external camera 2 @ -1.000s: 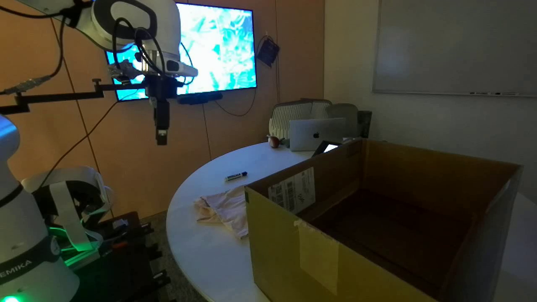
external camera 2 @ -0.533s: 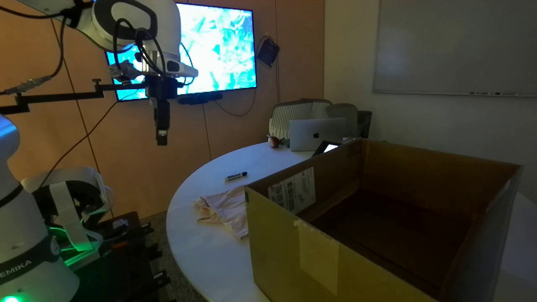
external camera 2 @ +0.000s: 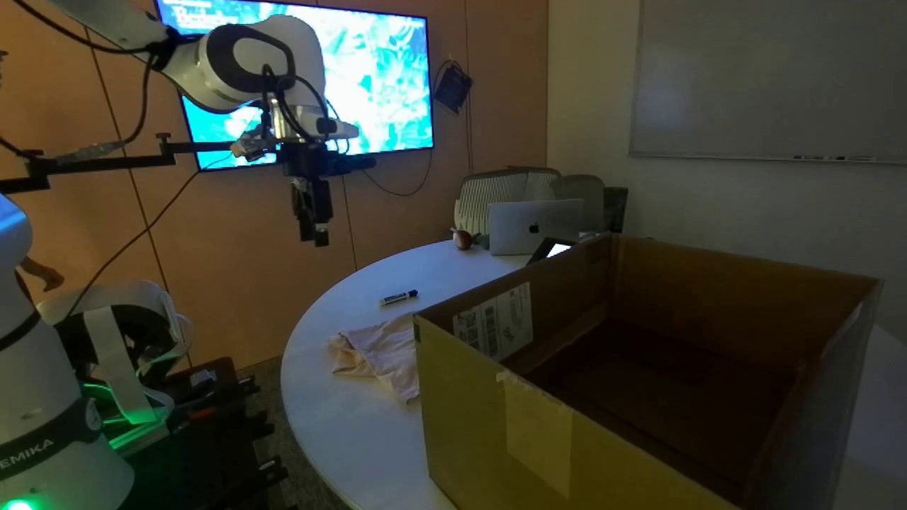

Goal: Put the marker on the cloth and wrap it up, the put the cloth in the box

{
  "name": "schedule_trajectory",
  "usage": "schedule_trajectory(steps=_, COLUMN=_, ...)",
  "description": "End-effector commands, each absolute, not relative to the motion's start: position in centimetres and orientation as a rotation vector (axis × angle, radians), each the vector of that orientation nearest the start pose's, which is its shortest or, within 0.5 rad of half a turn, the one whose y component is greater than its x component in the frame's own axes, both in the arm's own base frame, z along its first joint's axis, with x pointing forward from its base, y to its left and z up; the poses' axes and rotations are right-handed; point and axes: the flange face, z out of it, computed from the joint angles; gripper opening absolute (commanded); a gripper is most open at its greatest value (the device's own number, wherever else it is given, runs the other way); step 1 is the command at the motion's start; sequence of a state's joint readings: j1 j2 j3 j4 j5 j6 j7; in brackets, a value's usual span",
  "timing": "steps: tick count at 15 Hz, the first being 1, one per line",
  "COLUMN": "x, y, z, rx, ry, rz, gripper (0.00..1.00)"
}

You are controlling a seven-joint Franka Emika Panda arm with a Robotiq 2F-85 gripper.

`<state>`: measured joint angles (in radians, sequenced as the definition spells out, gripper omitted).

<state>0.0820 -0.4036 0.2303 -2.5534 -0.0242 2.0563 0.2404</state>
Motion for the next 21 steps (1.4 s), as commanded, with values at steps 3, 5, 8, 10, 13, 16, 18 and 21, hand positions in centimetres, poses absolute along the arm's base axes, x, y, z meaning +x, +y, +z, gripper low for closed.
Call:
schedule_trajectory(steps=3, x=46.1, y=18.8, z=35.9, rx=-3.258, ry=-0.316, rz=0.080, gripper=1.00)
schedule_trajectory(steps=5, x=48.7, y=21.2, z=34.4, rx=-3.248, ry=-0.376, rz=0.089, gripper=1.00)
schedule_trajectory(steps=8, x=52.0, y=25.4, z=32.1, rx=-3.256, ry=-0.484, rz=0.091, gripper=1.00)
schedule_trajectory(steps=10, x=53.8, y=28.0, z=30.7, rx=-3.257, ry=-0.565, rz=0.081, gripper=1.00)
schedule_trajectory(steps=13, x=56.3, y=31.8, z=28.0, rx=-3.257, ry=-0.640, rz=0.045, gripper=1.00)
schedule_trajectory(steps=16, x=58.3, y=35.0, z=25.6, rx=-3.267, ry=-0.655, rz=-0.014, gripper=1.00)
schedule_trajectory(steps=18, x=59.5, y=36.5, z=23.9, rx=-3.273, ry=-0.641, rz=-0.029, gripper=1.00)
schedule_trajectory(steps=21, x=61.0, y=37.9, z=21.8, rx=-3.252, ry=-0.564, rz=-0.037, gripper=1.00)
